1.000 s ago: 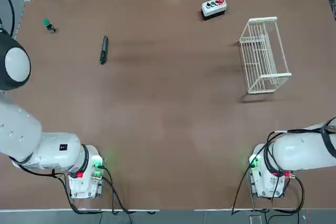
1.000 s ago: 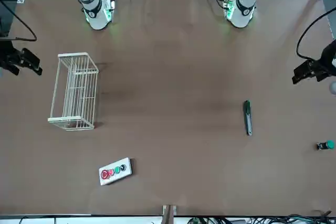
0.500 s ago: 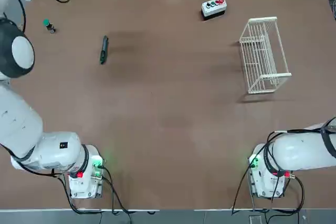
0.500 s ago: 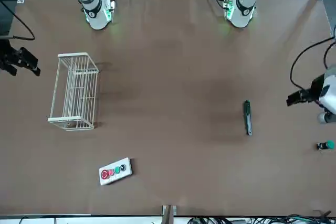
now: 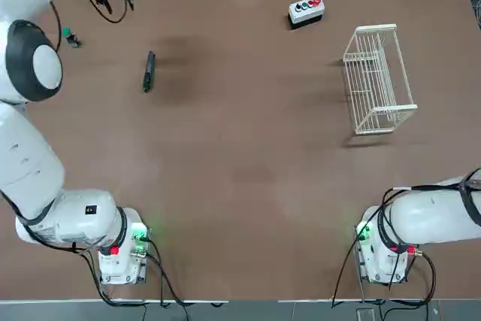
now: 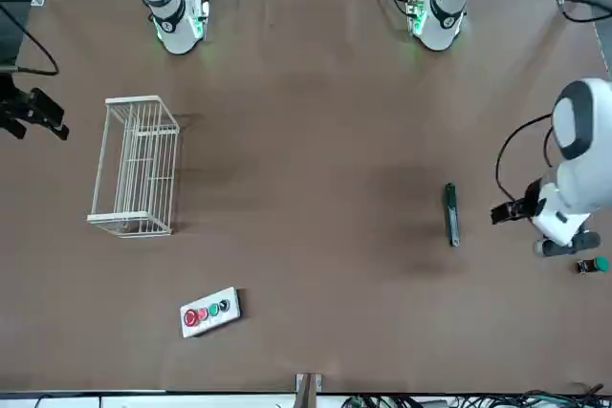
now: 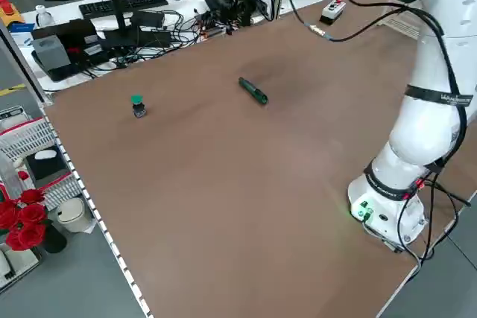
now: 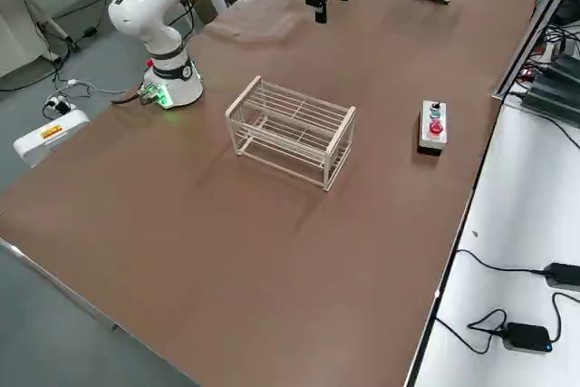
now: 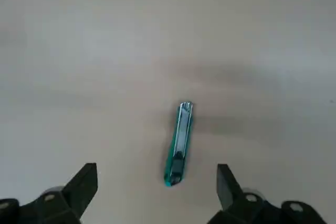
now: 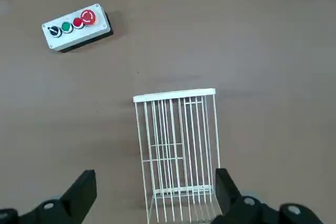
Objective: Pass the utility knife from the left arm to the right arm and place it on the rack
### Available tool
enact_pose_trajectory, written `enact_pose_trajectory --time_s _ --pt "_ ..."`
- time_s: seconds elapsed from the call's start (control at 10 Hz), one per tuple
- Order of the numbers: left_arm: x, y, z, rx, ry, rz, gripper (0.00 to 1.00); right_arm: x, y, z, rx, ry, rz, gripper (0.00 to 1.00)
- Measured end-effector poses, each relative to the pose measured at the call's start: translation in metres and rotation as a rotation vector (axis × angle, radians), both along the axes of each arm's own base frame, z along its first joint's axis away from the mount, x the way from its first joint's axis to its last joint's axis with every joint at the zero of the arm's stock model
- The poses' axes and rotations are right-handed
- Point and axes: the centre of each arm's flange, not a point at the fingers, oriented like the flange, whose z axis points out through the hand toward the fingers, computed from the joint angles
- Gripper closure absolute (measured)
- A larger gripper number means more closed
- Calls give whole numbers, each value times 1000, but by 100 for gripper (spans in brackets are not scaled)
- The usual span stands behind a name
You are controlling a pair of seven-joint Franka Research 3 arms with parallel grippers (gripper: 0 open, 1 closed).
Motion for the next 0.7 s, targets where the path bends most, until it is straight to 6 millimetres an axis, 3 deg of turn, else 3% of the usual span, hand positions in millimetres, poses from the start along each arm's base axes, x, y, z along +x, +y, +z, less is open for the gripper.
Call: enact_pose_trajectory --time_s 0.2,0.5,0.7 --pt "13 -15 -53 18 -32 18 1 2 -2 -2 -1 -1 -4 0" --pt "-3 -10 -129 2 -90 18 6 10 1 -8 -5 -19 0 0" --pt "-8 -16 -150 -3 -83 10 7 11 1 -8 -5 -20 0 0"
